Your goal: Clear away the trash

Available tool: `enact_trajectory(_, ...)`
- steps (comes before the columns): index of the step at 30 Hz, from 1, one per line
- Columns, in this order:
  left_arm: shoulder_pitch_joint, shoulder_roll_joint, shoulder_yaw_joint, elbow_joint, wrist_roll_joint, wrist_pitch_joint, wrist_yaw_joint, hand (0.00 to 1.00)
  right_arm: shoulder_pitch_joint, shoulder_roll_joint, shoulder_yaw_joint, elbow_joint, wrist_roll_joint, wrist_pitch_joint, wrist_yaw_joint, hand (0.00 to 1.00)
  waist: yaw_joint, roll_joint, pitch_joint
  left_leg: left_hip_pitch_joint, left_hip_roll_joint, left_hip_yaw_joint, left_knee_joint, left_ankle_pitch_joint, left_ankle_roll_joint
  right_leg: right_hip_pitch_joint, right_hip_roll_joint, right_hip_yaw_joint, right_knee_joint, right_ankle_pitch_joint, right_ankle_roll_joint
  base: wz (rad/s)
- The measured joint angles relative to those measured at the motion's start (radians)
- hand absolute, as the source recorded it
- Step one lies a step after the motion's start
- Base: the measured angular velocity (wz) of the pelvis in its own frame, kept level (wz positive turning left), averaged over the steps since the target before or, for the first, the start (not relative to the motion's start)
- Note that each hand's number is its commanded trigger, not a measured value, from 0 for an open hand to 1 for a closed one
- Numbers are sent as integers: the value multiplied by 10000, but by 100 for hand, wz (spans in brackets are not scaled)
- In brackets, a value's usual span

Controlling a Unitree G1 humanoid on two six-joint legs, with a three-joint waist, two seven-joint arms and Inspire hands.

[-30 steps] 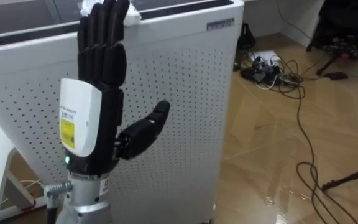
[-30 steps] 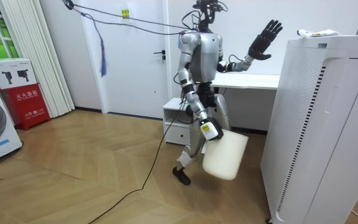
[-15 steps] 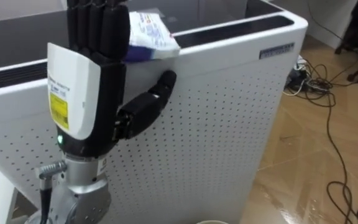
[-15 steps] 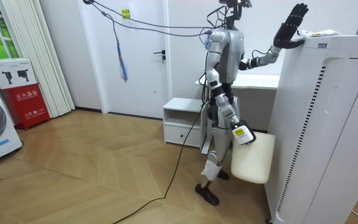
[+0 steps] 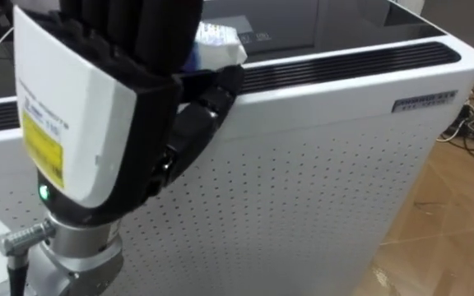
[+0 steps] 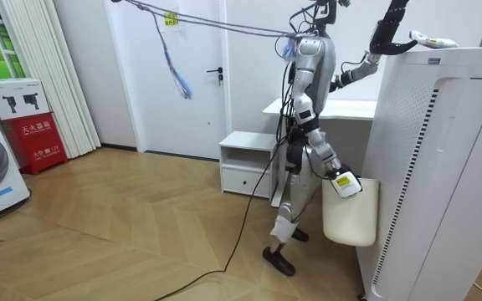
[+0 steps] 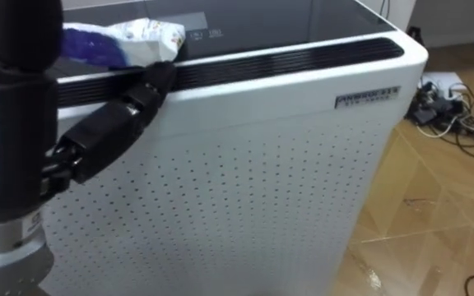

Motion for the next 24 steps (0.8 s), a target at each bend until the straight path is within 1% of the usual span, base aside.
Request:
enact_trajectory(1, 53, 0, 1, -16, -1, 13, -61, 100, 0, 0, 0, 0, -71, 0, 27, 100, 9, 2, -2, 29, 1, 1, -9, 0, 0, 17, 2, 4, 1, 0, 0, 0)
enact_trajectory(3, 425, 27, 1, -106, -3, 28, -273, 100, 2, -12, 2, 1, -120, 0, 185, 100, 85, 25, -13, 102, 9, -2, -122, 16, -19, 35, 18, 21, -5, 0, 0, 0)
enact_trajectory(4, 513, 52, 1, -137, -2, 42, -345, 100, 2, -23, 2, 1, -120, 0, 212, 100, 106, 31, -16, 102, 11, -3, -128, 18, -21, 35, 23, 23, -15, 0, 0, 0)
enact_trajectory(5, 664, 126, 0, -216, -2, 61, -467, 100, 1, -44, 1, 0, -119, 0, 254, 100, 116, 44, -25, 101, 14, -12, -145, 20, -25, 39, 31, 19, -40, 0, 0, 0)
enact_trajectory(7, 772, 250, 0, -296, -2, 91, -637, 100, 1, -68, 1, 0, -121, 0, 357, 100, 118, 65, -39, 92, 11, -58, -155, 22, -29, 94, 44, 1, -146, 11, -18, 6)
enact_trajectory(9, 994, 413, 1, -403, -2, 127, -854, 100, 3, -69, 1, 33, -120, 0, 428, 100, 112, 126, -45, 144, 12, -101, -158, 22, -29, 187, 52, -4, -183, 13, -19, 6)
enact_trajectory(11, 1132, 415, 0, -404, -3, 167, -1013, 100, 3, -78, 1, 35, -119, 0, 432, 100, 108, 182, -64, 145, 10, -136, -162, 24, -32, 199, 56, -18, -186, 13, -19, 5)
enact_trajectory(13, 1274, 417, 0, -404, -52, 173, -1061, 100, 4, -87, 2, 33, -116, 0, 437, 100, 109, 234, -66, 135, -3, -222, -175, 37, -53, 203, 55, -43, -185, 13, -19, 9)
enact_trajectory(15, 1360, 377, 2, -432, -236, 171, -1106, 100, 7, -107, -1, 18, -109, 0, 443, 100, 60, 266, -82, 140, 6, -249, -200, 53, -76, 215, 60, -149, -183, 13, -19, 6)
enact_trajectory(19, 1482, 376, -5, -432, -231, 160, -1453, 100, 7, -159, -3, -39, -109, -1, 446, 100, 58, 288, -97, 167, 12, -250, -272, 112, -100, 215, 59, -153, -172, 16, -25, 0)
enact_trajectory(21, 1539, 375, -5, -430, -231, 160, -1630, 100, 7, -186, -7, -40, -108, -2, 447, 100, 50, 280, -91, 166, 20, -253, -275, 125, -110, 211, 66, -157, -165, 26, -41, 0)
enact_trajectory(24, 1725, 369, -5, -430, -231, 147, -1641, 100, 7, -199, -20, -41, -108, -2, 453, 100, 30, 257, -77, 158, 20, -252, -283, 127, -109, 202, 67, -158, -151, 30, -48, 0)
